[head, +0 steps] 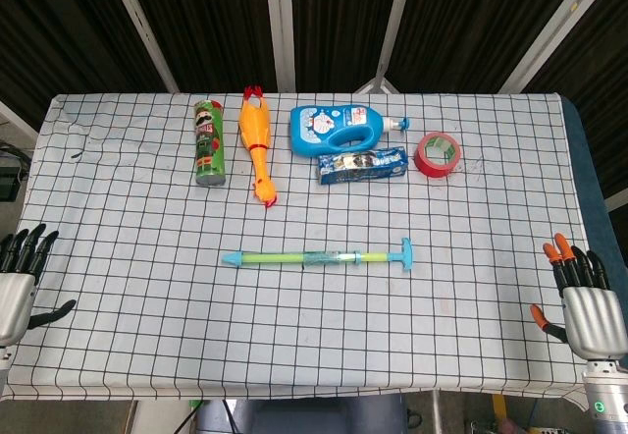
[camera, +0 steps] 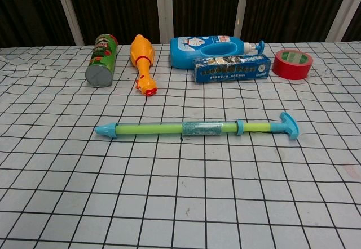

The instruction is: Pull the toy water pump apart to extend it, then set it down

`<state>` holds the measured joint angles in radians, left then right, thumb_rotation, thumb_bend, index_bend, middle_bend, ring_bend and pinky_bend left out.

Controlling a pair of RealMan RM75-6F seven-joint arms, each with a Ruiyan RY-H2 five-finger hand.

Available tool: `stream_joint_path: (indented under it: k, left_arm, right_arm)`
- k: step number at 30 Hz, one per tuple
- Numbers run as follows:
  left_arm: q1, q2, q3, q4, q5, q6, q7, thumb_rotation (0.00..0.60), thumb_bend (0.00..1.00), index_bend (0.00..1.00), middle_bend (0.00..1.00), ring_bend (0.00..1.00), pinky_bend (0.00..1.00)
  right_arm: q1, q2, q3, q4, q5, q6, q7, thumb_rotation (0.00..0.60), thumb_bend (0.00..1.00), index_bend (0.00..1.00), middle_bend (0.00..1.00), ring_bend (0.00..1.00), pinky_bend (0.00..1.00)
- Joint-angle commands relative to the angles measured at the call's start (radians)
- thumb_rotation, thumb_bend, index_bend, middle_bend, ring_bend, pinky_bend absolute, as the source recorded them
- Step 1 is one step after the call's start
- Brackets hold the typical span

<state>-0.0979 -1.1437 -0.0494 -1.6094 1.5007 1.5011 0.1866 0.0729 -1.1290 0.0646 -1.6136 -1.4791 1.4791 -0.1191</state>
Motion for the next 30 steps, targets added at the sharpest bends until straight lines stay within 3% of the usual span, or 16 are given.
stream_joint_path:
  k: [1,30]
  left_arm:
    - [-0.003,-0.002,0.0,0.0,-0.001,-0.005,0.0,0.6,0.01,0.0,0.0,0.0,0.0]
    - [-0.006,-0.005,0.008,-0.006,0.01,-0.007,0.003,0.6,0.01,0.0,0.0,0.0,0.0]
  right_arm:
    - [-0.002,0.001,-0.001,0.002,0.001,0.001,0.005,0.6,0.31,0.0,0.0,0.0,0.0]
    - [-0.004,-0.011,-0.006,0.015,-0.043,0.027,0.023,0.6,0.31,0.0,0.0,0.0,0.0]
